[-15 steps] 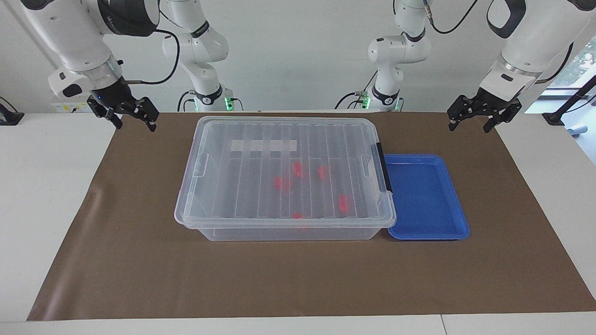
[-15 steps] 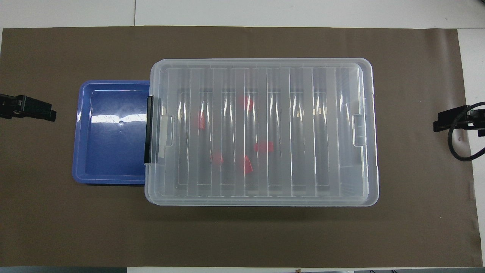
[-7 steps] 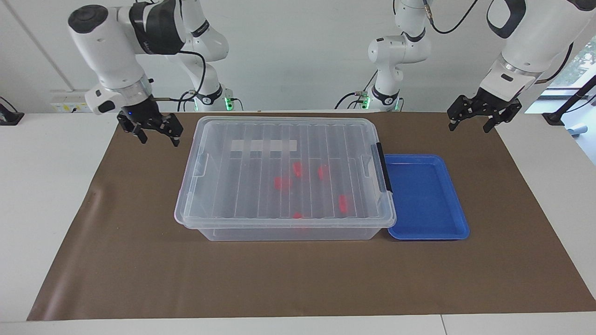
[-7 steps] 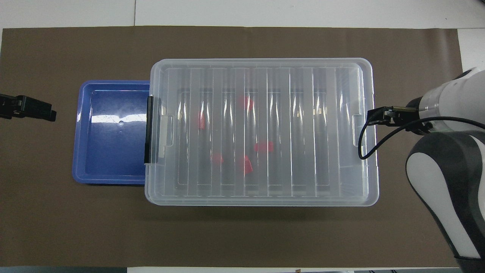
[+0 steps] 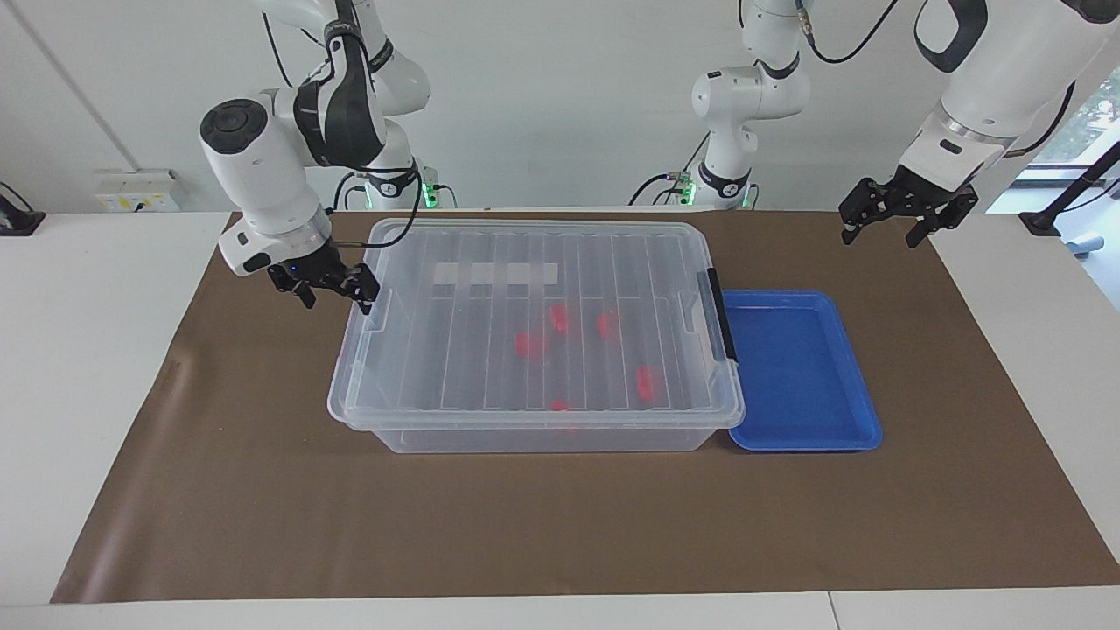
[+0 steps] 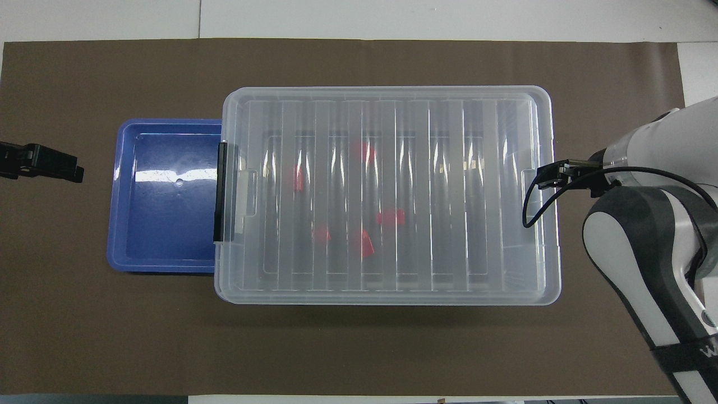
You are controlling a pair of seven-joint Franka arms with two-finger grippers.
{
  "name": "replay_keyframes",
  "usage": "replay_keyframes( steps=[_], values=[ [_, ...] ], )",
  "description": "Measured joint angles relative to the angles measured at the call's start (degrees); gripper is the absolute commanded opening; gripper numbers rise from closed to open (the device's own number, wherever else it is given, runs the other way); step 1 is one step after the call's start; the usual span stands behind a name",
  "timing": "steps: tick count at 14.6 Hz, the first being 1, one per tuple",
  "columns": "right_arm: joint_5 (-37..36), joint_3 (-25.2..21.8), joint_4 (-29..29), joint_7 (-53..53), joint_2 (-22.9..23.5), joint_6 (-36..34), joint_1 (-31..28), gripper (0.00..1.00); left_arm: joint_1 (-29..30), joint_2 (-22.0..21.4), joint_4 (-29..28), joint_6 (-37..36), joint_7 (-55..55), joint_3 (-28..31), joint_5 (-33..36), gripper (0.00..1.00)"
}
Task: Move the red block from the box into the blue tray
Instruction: 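Reach the right gripper to the lid edge farthest from the tray, then slide the clear lid away from the tray with the right gripper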
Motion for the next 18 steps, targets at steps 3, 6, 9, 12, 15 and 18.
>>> replay_keyframes(
  steps=[3,6,9,12,15,18],
  values=[
    [0.0,-0.1,-1.3,-2.1,-0.2,1.0,-1.2,1.00,0.0,-0.2,-0.2,0.0,0.0,0.0,0.0,1.00],
    [0.0,-0.2,-2.6,-6.1,-0.5,2.5,-4.0,1.00,0.0,-0.3,-0.4,0.0,0.0,0.0,0.0,1.00],
    [0.0,-0.4,-2.8,-7.4,-0.6,2.6,-5.5,1.00,0.0,-0.4,-0.5,0.0,0.0,0.0,0.0,1.00],
    [0.0,-0.5,-2.8,-11.5,-0.7,2.7,-7.5,1.00,0.0,-0.5,-0.5,0.0,0.0,0.0,0.0,1.00],
    [0.0,-1.0,-2.8,-16.6,-0.7,2.9,-10.7,1.00,0.0,-0.5,-0.5,0.0,0.0,-0.1,0.0,1.00],
    [0.0,-3.7,-2.7,-20.8,-0.7,2.9,-11.4,1.00,-0.1,-0.5,-0.6,0.0,0.0,-0.2,0.0,1.00]
  ],
)
